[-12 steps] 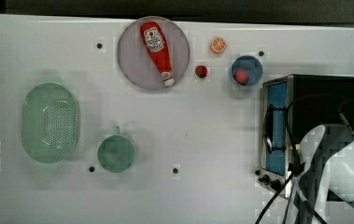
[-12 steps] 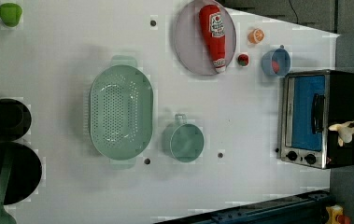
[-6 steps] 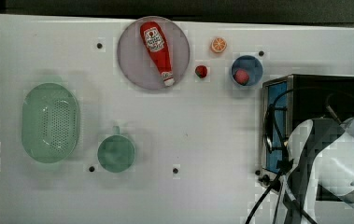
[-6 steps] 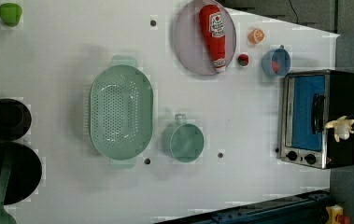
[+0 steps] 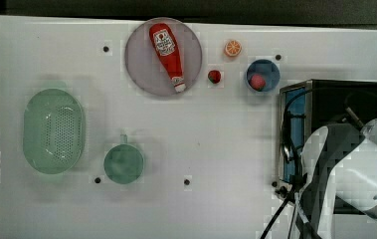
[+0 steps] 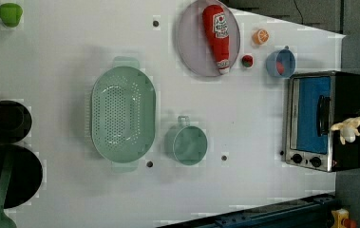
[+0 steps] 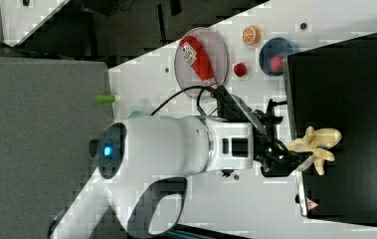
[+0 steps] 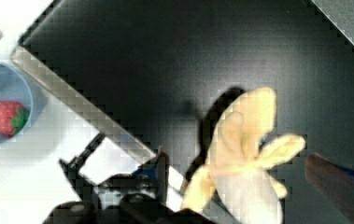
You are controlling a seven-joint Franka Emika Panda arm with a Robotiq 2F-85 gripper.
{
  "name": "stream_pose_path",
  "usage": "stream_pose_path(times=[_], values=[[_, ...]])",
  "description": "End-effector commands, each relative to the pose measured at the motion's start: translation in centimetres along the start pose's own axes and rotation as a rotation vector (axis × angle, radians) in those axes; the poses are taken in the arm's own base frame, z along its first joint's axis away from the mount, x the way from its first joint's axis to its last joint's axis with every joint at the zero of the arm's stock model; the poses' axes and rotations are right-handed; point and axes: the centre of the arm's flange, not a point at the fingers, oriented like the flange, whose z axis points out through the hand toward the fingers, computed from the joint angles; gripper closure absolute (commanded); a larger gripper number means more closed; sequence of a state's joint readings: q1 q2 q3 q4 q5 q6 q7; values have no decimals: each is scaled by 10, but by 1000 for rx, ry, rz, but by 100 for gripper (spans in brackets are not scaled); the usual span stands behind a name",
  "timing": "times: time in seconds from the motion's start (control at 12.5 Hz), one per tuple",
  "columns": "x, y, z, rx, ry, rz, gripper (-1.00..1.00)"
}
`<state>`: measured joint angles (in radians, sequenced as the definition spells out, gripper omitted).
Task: Pick banana from table and place on oven.
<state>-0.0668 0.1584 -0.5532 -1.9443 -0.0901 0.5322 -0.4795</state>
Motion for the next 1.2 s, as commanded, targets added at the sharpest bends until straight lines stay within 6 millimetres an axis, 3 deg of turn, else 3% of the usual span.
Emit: stream_pose_path(times=[0.08,0.24,0.4,0.56,0.72,0.96,1.2], values=[[-36,-74,-60,71,-30,-161,-100],[-89,-132,-113,144,-40,-249,-100],[-146,-169,-169,192,-23,-161,-100],[-198,-179,-206,181,-50,-30,-100],[-237,-171,-223,125,-99,65,-100],[-257,-166,-245,154,-70,88,-100],[-253,-160,-248,162,-69,101,-100]])
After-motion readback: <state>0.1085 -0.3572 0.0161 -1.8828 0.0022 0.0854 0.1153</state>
